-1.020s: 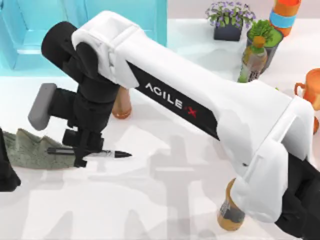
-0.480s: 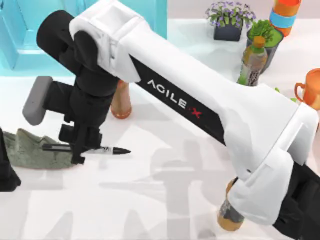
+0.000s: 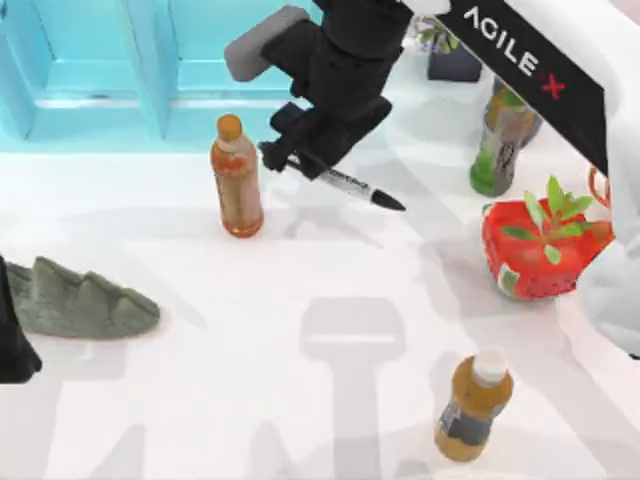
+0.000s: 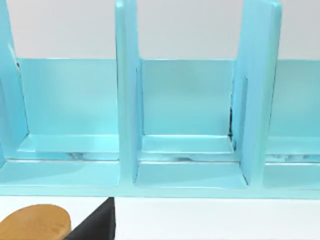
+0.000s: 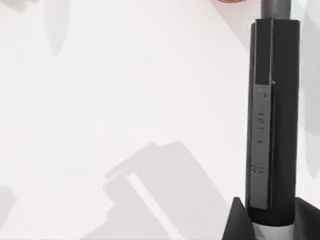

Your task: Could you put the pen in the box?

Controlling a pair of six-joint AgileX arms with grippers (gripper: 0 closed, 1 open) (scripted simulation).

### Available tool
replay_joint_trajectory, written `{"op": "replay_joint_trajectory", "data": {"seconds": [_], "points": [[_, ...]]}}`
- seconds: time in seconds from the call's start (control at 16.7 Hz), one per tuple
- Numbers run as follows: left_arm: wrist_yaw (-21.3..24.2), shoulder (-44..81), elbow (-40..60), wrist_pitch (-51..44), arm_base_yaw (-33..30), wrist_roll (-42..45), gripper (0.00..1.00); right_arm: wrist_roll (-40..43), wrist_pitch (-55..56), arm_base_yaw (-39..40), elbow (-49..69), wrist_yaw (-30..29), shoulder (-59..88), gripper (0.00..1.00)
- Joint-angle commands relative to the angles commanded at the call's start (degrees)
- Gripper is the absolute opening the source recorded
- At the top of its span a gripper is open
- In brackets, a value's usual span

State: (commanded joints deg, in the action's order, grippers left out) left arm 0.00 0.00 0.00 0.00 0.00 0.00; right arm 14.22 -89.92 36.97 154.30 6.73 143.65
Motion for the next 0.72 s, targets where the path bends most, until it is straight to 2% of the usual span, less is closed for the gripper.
{"op": "replay_joint_trajectory", "data": {"seconds": [0.42, 0.72], "points": [[0.0, 0.0, 0.0, 0.0, 0.0, 0.0, 1.0, -37.66, 3.86, -29.88, -24.54, -15.29, -19.46, 0.0], [0.0, 0.0, 0.0, 0.0, 0.0, 0.0, 1.0, -62.49, 10.54, -49.11, -43.93, -22.49, -28.39, 0.0]]}}
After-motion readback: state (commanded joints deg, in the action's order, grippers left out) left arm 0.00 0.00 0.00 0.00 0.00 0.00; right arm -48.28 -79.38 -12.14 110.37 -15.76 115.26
